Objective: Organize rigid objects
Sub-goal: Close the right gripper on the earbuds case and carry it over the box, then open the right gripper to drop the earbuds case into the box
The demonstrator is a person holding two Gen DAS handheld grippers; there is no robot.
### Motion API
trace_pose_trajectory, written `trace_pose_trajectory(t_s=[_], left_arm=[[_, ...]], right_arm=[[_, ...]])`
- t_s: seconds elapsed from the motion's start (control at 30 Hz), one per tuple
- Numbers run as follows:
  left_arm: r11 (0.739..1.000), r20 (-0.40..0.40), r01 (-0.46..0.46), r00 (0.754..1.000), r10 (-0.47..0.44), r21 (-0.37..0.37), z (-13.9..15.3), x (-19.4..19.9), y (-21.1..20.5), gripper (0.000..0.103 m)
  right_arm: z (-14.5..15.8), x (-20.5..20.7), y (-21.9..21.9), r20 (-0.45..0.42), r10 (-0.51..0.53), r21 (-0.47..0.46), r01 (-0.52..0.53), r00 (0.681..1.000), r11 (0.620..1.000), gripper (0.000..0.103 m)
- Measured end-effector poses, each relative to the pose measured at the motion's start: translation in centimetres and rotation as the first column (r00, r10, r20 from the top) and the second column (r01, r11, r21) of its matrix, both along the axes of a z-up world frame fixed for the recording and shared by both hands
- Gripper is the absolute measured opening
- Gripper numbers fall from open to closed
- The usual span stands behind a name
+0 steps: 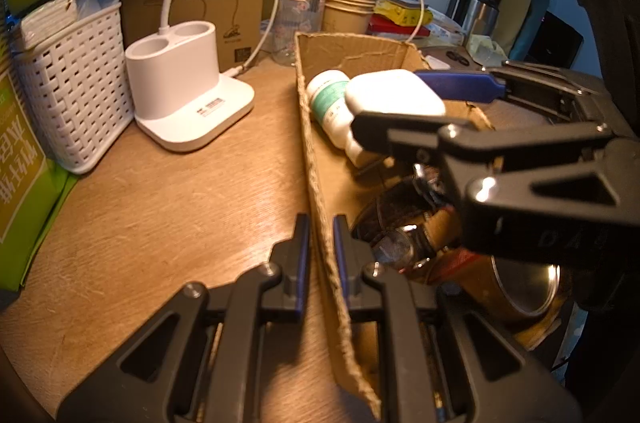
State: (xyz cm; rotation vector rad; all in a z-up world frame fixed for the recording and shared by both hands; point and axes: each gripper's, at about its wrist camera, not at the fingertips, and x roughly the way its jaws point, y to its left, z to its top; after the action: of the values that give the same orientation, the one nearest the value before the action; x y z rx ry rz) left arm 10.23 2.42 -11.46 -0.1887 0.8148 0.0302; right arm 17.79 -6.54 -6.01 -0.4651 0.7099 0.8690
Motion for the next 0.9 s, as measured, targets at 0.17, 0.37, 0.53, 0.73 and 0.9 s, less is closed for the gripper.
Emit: trace_pose_trajectory(t_s=[0.17,0.37,0.53,0.73,0.9], left_arm=[[1.0,0.0,-0.001,1.0,0.001,0.0,0.0,0.1,-0.1,0.013],[1.0,0.002,-0.003,1.0,0.003,0.002,0.0,0.1,-0.1,0.013],[1.0,0.003,-0.006,1.0,0.006,0.0,0.1,0.0,0.0,0.013],[1.0,0.003,-0.005,1.0,0.005,0.001,0.1,0.0,0.0,0.013],[1.0,0.002,-0.006,1.0,0.006,0.0,0.2,0.0,0.1,0.013]], right_arm=[[-0.6,0.2,0.4,-0.015,-0.007,-0.045,0.006,1.0,0.999,0.061],[-1.0,0.6,0.5,-0.04,-0.023,-0.066,0.021,0.999,0.998,0.061],[-1.2,0.6,0.7,-0.046,-0.023,-0.077,0.019,0.999,0.997,0.061],[-1.1,0.7,0.5,-0.069,-0.02,-0.058,0.016,0.997,0.998,0.061],[-1.0,0.8,0.2,-0.089,-0.018,-0.038,0.015,0.996,0.999,0.061]])
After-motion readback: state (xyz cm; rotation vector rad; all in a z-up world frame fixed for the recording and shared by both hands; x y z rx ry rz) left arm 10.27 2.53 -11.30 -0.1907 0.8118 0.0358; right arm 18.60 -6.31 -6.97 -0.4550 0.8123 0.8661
